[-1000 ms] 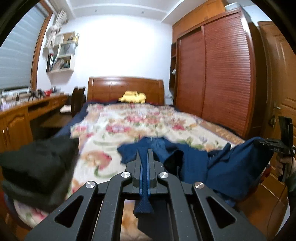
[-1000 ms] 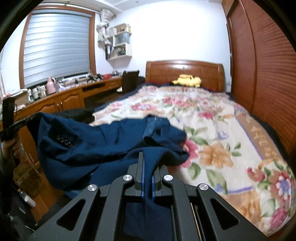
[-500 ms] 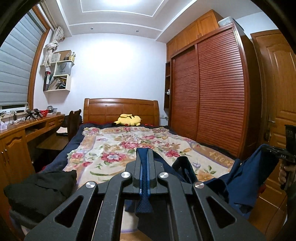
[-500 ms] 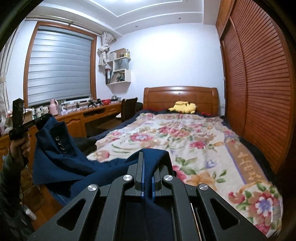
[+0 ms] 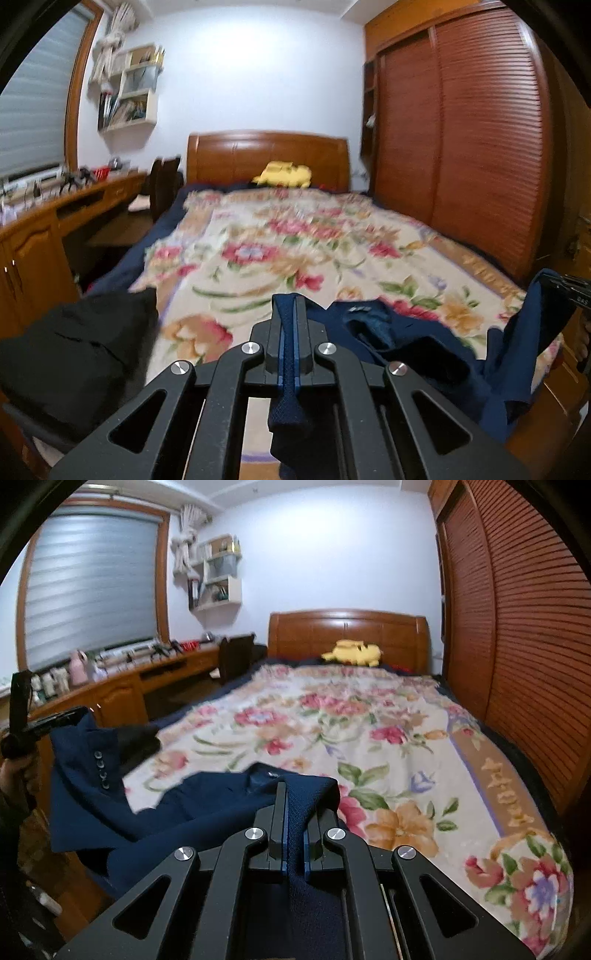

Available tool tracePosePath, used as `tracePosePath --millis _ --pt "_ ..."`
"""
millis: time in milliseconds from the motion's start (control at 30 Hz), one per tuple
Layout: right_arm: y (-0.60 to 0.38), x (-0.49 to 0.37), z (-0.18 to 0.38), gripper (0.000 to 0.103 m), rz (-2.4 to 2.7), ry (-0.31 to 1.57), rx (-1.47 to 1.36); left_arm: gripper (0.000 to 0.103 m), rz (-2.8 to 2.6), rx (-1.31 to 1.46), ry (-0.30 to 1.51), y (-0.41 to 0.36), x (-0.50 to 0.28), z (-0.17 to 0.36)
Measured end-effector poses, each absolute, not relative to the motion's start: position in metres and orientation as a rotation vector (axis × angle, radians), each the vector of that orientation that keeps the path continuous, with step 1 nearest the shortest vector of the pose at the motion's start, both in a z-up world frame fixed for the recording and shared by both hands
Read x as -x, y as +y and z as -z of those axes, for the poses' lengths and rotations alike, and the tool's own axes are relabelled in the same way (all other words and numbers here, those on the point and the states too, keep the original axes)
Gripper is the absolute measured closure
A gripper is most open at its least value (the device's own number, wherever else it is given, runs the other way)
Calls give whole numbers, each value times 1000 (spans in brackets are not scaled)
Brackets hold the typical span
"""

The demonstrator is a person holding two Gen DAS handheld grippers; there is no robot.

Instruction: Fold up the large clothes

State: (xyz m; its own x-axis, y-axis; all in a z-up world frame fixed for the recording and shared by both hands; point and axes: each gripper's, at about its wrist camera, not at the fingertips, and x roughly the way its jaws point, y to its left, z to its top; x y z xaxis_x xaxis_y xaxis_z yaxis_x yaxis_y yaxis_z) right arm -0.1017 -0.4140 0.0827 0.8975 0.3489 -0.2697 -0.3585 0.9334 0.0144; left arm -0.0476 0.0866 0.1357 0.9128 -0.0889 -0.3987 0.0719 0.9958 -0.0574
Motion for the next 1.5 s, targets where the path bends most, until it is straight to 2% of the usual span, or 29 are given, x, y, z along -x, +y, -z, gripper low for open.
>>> tracePosePath --millis 267,600,733,800,900,967,1000,1033,1067,1267,1500 --pt "-401 25 -79 98 -319 344 11 100 41 77 494 95 -13 -97" --pt "-391 -70 -92 98 -223 314 -37 100 -9 7 463 79 -85 -104" --pt "-370 -114 -69 98 -179 398 -16 99 16 11 492 71 -100 -90" --pt "-358 -123 -51 98 -177 462 12 94 51 26 518 67 -99 -77" --pt "-337 -131 -39 81 -196 536 78 73 68 -7 529 60 -89 -61" --pt "-325 -128 -34 48 -181 554 141 51 90 -4 525 57 -82 -56" --pt "-320 -122 -34 41 -170 546 170 46 104 1 527 56 -76 -52" --pt "-317 -114 -36 36 -168 531 187 32 116 9 528 55 -70 -50" --pt "-316 -106 -39 35 -170 516 193 23 129 18 522 55 -64 -48" --pt "-310 -45 -45 35 -278 475 192 22 164 17 520 48 -25 -34" --pt "-292 -3 -29 35 -436 524 239 22 182 6 541 50 -5 -24"
